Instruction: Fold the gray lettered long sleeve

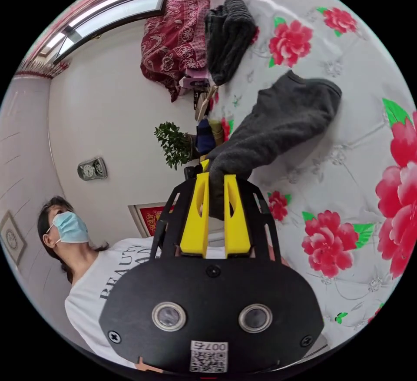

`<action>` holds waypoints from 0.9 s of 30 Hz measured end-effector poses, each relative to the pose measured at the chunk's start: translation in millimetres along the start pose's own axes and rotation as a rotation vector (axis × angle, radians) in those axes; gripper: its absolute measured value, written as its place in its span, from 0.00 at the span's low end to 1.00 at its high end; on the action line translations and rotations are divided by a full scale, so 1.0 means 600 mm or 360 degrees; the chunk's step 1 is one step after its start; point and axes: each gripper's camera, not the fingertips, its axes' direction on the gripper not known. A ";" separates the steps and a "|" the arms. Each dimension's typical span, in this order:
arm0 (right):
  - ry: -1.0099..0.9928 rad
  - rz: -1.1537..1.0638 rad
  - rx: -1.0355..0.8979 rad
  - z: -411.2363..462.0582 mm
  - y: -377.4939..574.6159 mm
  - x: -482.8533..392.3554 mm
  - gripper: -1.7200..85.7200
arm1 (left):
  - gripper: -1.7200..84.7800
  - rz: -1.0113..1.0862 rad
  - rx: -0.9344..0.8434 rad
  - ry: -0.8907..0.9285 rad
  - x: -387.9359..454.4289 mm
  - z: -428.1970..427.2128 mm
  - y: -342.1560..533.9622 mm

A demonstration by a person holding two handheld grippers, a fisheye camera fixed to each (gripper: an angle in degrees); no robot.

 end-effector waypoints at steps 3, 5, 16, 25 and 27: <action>-0.0008 -0.0152 -0.0001 0.030 -0.058 -0.083 0.10 | 0.07 0.0078 0.0101 0.0026 0.069 -0.069 -0.099; -0.0002 -0.0302 0.0019 0.065 -0.112 -0.166 0.10 | 0.07 0.0222 0.0146 -0.0025 0.140 -0.118 -0.164; -0.0013 -0.1050 -0.0030 0.407 -0.141 -0.481 0.09 | 0.08 0.0518 0.0566 -0.0396 0.429 -0.507 -0.211; 0.0361 -0.0750 -0.0635 0.757 -0.093 -0.208 0.08 | 0.14 0.0107 0.0812 -0.1135 0.222 -0.511 0.138; 0.0612 -0.0818 -0.0725 0.749 -0.062 -0.147 0.08 | 0.15 0.0135 0.0750 -0.1249 0.196 -0.441 0.215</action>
